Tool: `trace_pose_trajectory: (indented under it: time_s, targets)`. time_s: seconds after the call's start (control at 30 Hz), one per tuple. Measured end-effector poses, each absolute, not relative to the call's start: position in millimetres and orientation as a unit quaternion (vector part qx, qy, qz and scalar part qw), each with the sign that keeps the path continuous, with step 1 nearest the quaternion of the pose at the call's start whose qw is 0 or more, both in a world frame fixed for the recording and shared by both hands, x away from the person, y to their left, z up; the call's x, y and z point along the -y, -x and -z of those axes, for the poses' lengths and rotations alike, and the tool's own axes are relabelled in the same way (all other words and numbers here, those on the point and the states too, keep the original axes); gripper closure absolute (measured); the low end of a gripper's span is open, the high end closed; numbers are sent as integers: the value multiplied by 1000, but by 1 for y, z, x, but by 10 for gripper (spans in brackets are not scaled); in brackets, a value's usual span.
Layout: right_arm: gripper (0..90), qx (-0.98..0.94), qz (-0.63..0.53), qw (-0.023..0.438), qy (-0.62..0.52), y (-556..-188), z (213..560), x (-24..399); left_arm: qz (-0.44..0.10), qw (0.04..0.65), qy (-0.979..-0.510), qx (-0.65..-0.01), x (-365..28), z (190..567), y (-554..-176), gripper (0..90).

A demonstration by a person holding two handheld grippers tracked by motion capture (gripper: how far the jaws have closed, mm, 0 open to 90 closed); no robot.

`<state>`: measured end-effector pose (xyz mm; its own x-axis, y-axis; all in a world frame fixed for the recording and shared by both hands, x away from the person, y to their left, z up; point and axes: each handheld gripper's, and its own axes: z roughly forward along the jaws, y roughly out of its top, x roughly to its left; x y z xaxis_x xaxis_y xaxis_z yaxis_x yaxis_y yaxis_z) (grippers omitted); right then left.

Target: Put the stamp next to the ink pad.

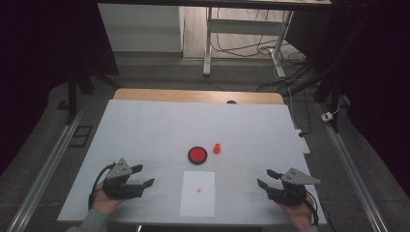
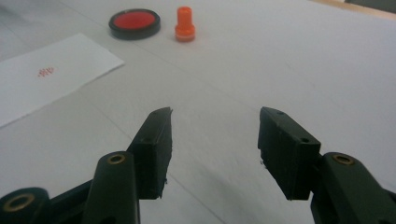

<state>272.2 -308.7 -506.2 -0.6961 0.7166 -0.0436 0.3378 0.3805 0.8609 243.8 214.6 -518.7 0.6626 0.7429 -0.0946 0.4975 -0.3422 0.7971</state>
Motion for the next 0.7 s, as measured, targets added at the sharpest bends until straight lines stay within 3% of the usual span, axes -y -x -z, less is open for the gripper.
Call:
trace_pose_trajectory:
  time_s: [0.7]
  targets:
    - [447,-808,-438,208,-333,-272,513,316,-144,424,-808,-384,-214,519,-244,298]
